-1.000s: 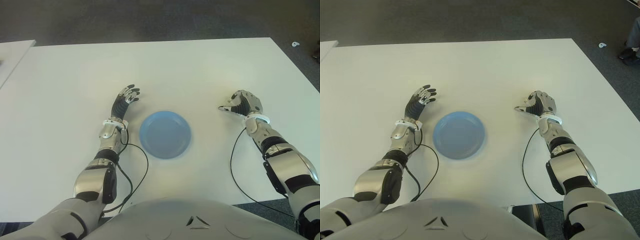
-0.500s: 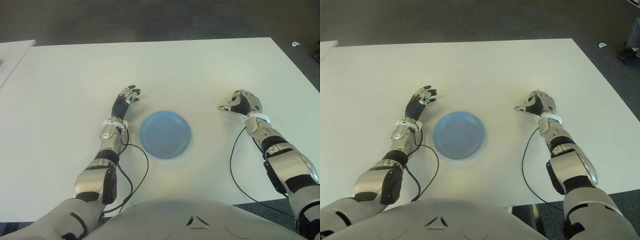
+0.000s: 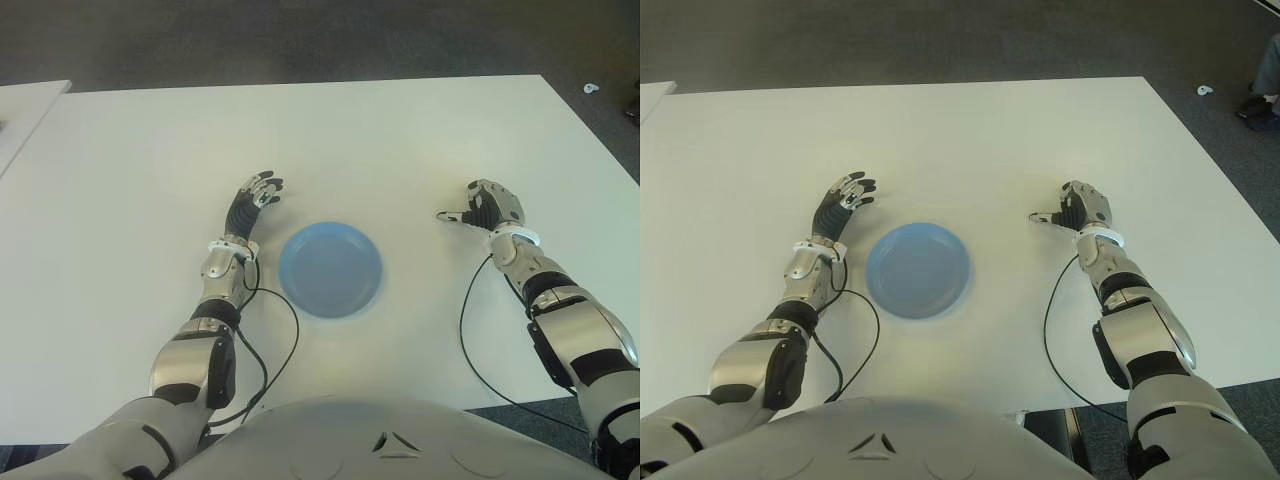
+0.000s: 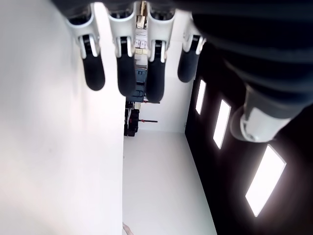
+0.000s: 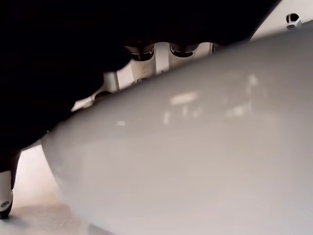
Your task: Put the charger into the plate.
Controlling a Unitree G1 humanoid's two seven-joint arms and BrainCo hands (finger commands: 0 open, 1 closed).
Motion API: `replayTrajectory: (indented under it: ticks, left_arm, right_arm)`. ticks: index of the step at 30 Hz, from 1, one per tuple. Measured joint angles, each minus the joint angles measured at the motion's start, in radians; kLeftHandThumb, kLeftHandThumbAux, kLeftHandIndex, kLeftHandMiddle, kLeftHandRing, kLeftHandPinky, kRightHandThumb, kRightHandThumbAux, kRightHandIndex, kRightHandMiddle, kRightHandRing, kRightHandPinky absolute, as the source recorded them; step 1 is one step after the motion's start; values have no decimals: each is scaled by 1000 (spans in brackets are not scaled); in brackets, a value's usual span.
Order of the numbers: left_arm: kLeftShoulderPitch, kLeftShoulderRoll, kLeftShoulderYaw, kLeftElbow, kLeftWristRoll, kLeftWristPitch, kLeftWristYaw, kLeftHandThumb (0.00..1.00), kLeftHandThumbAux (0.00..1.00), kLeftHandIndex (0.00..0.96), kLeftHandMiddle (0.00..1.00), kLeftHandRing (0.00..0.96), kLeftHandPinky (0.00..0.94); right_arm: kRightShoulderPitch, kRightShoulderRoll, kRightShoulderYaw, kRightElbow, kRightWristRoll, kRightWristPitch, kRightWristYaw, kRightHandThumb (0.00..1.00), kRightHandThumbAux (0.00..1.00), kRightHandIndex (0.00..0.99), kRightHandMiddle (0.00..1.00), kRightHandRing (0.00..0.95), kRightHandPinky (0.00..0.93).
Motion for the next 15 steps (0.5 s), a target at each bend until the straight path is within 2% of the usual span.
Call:
replayTrajectory:
  ticks: [9, 15]
  left_arm:
    - [0, 0, 0, 1, -2, 0, 0, 0, 515, 231, 289, 267, 267]
    - [-3, -3, 0, 2, -2, -1, 0, 0, 516, 237, 295, 272, 269]
  right_arm:
    - [-38, 0, 3, -20, -8, -1, 23, 978, 706, 885, 910, 885, 875]
    - [-74, 1, 13, -61, -35, -33, 21, 981, 703, 893, 919, 894, 884]
